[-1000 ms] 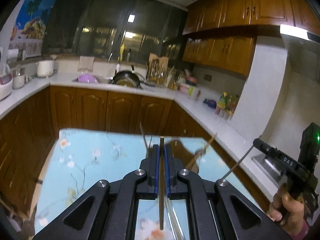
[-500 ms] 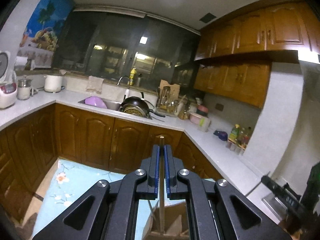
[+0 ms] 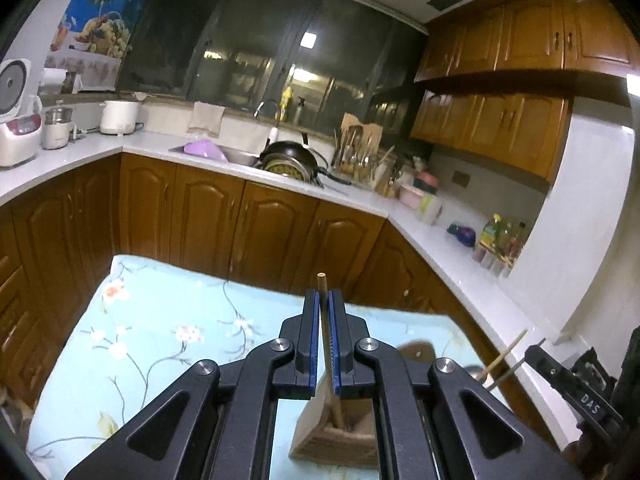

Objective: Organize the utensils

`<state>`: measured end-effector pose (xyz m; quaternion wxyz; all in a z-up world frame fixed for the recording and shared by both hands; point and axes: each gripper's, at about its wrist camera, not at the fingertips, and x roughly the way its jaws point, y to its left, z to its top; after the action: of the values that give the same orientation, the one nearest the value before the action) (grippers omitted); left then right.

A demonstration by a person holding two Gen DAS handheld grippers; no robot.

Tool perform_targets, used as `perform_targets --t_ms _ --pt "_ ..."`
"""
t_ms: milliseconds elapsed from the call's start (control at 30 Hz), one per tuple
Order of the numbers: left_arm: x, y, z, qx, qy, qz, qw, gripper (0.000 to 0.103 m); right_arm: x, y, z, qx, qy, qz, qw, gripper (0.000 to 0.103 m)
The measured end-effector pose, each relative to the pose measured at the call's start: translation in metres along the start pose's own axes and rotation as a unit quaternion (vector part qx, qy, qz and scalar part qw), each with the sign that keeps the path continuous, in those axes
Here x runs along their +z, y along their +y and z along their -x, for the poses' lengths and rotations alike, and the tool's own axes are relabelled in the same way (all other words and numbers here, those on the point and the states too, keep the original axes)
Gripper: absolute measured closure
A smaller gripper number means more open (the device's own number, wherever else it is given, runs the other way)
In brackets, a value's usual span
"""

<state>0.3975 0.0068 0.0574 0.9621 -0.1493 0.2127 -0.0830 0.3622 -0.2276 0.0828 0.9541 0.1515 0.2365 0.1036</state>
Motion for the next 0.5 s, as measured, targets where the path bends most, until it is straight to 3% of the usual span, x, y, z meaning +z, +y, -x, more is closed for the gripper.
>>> perform_targets --t_ms 133,500 --pt "0.011 0.001 -0.005 0.002 0.009 -0.013 0.9999 0.100 -0.009 -0.003 -0.007 0.000 0.020 -0.002 1.000 0.098" --pt "0.015 0.010 0.008 -0.002 0.014 -0.019 0.9997 0.099 -0.013 -0.002 -0.008 -0.003 0.025 -0.004 1.000 0.097"
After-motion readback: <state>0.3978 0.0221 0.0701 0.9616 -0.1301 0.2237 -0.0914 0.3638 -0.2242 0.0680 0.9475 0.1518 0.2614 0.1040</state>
